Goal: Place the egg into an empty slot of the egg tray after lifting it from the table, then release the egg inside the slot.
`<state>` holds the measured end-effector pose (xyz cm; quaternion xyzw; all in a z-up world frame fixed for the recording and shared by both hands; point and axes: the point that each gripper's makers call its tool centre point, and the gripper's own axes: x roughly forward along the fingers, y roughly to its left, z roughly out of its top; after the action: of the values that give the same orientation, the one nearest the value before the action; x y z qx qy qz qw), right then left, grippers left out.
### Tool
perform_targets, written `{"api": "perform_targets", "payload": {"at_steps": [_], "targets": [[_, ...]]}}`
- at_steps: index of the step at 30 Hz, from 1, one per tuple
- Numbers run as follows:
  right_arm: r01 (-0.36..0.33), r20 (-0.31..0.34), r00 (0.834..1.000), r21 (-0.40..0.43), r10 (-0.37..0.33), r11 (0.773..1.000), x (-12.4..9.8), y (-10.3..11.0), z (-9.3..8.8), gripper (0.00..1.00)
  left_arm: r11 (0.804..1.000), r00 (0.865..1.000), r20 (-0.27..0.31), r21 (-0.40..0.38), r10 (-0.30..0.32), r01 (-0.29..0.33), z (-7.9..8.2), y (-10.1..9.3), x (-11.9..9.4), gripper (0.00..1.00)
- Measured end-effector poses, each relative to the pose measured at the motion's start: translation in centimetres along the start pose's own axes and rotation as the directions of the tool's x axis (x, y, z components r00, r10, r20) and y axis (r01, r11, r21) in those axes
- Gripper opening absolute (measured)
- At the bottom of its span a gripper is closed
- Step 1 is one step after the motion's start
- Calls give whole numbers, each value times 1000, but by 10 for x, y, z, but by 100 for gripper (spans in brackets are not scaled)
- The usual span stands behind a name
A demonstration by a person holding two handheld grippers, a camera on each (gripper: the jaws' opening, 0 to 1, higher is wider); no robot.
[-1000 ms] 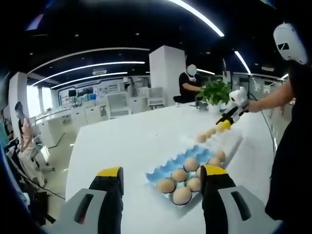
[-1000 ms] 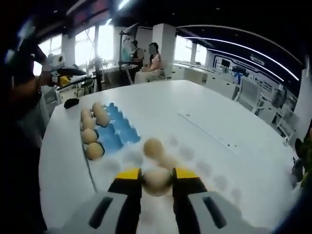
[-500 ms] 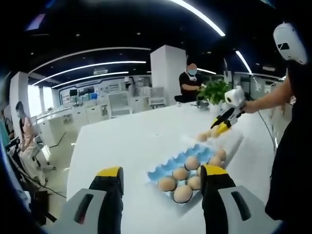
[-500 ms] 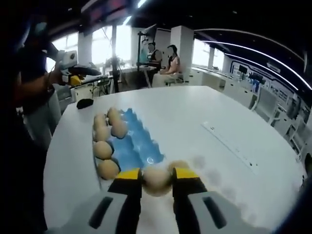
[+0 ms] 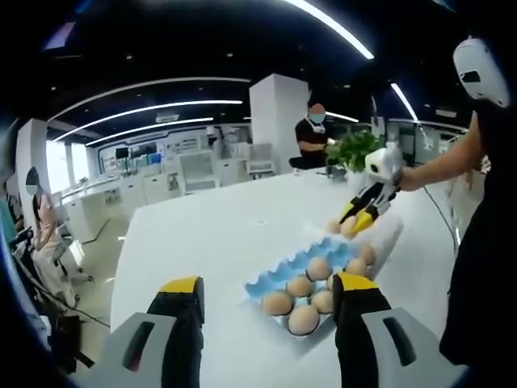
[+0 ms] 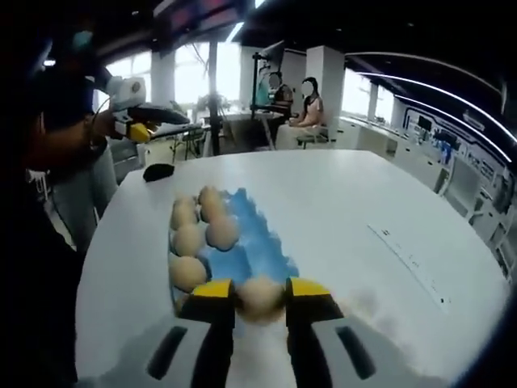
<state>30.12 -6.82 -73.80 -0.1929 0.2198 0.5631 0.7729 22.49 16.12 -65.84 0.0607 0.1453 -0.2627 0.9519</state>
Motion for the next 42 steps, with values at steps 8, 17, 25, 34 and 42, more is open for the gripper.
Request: {"api": "perform_targets", "payload": {"at_steps": [8,17,25,34,42], "targets": [[-49,-2,999,-22,49,999,19,12,8,24,1000,1000,-3,1,1,0,-1,1,-1,64],[-81,-16,997,-43,80,996,35,17,10,24,1000,1000,-5,-4,2,-2,-3,1,0,64],[-104,-23,994,-53,103,993,46,23,10,24,1000,1000,-3,-2,3,-3,-2,2,-1,65],[-127,-40,991,-46,125,991,55,27,5,24,1000,1000,1,0,1,-1,0,2,1,64],[-136,-54,989,-30,135,990,61,28,-1,24,1000,1000,-2,-2,-2,2,0,1,2,64]]}}
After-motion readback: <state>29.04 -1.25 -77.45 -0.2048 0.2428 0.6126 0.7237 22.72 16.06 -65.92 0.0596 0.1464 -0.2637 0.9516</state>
